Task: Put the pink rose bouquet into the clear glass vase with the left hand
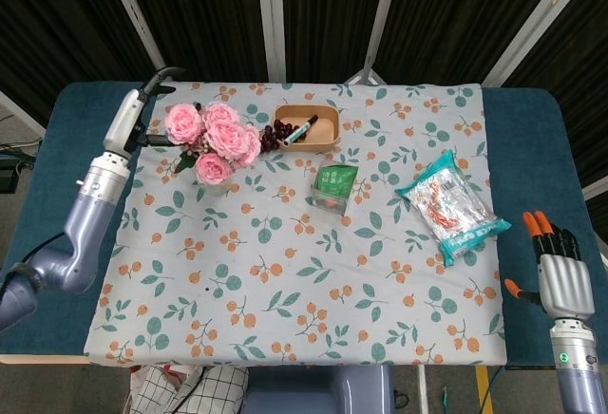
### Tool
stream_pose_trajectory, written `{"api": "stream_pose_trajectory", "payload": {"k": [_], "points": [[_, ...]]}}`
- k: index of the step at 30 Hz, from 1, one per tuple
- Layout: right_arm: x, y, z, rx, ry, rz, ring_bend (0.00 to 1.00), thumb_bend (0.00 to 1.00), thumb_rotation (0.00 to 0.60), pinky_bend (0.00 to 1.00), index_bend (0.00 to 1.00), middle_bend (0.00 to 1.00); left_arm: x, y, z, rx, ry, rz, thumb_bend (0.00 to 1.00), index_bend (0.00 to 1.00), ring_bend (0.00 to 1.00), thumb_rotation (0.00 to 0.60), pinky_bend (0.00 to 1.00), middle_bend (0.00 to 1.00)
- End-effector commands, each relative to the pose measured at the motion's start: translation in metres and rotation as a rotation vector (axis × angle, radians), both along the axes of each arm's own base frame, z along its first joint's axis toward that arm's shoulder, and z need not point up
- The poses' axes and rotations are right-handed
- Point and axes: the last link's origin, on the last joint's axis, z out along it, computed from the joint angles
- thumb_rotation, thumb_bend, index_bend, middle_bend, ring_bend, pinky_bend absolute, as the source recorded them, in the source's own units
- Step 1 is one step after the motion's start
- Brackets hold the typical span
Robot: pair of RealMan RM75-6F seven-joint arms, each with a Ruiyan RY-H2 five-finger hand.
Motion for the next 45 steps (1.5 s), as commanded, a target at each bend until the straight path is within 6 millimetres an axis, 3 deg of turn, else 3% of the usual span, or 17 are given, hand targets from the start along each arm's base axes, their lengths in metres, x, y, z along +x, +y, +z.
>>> {"api": "stream_pose_trajectory", "payload": {"k": [1, 10, 13, 18, 23, 27, 33, 39, 45], "points": [[0.0, 0.001, 0.0, 0.001, -0.002, -0.001, 0.0, 0.2, 0.6, 0.01, 0.0, 0.0, -0.019, -0.018, 0.024, 0.016, 0.14, 0.044, 0.16, 0.16, 0.06, 0.6, 0.17, 0.11], [0.004, 0.002, 0.001, 0.005, -0.022, 0.016, 0.0, 0.2, 0.6, 0.01, 0.0, 0.0, -0.081, -0.071, 0.072, 0.107, 0.477, 0.289, 0.21, 0.15, 0.06, 0.6, 0.18, 0.11], [0.004, 0.002, -0.001, 0.015, -0.024, 0.017, 0.0, 0.2, 0.6, 0.01, 0.0, 0.0, -0.099, -0.078, 0.072, 0.12, 0.591, 0.4, 0.21, 0.15, 0.06, 0.6, 0.18, 0.11], [0.005, 0.002, -0.004, 0.03, -0.027, 0.02, 0.0, 0.2, 0.6, 0.01, 0.0, 0.0, -0.103, -0.085, 0.064, 0.148, 0.666, 0.465, 0.2, 0.16, 0.06, 0.6, 0.18, 0.11], [0.008, 0.002, -0.005, 0.034, -0.032, 0.033, 0.0, 0.2, 0.6, 0.01, 0.0, 0.0, -0.109, -0.116, 0.066, 0.286, 0.791, 0.525, 0.2, 0.16, 0.06, 0.6, 0.18, 0.12], [0.009, 0.004, -0.005, 0.042, -0.035, 0.036, 0.0, 0.2, 0.6, 0.01, 0.0, 0.0, -0.123, -0.161, 0.055, 0.352, 0.822, 0.541, 0.2, 0.16, 0.06, 0.6, 0.18, 0.12], [0.015, 0.009, -0.002, 0.032, -0.016, 0.072, 0.0, 0.2, 0.6, 0.01, 0.0, 0.0, -0.165, -0.222, 0.024, 0.336, 0.886, 0.606, 0.2, 0.12, 0.06, 0.6, 0.18, 0.11], [0.021, 0.015, -0.001, 0.035, 0.005, 0.109, 0.0, 0.2, 0.6, 0.0, 0.0, 0.0, -0.187, -0.236, 0.001, 0.229, 0.862, 0.626, 0.2, 0.12, 0.06, 0.6, 0.18, 0.11], [0.025, 0.017, 0.002, 0.016, 0.02, 0.124, 0.0, 0.2, 0.6, 0.0, 0.0, 0.0, -0.18, -0.235, -0.012, 0.182, 0.819, 0.526, 0.2, 0.12, 0.06, 0.6, 0.18, 0.1]]}}
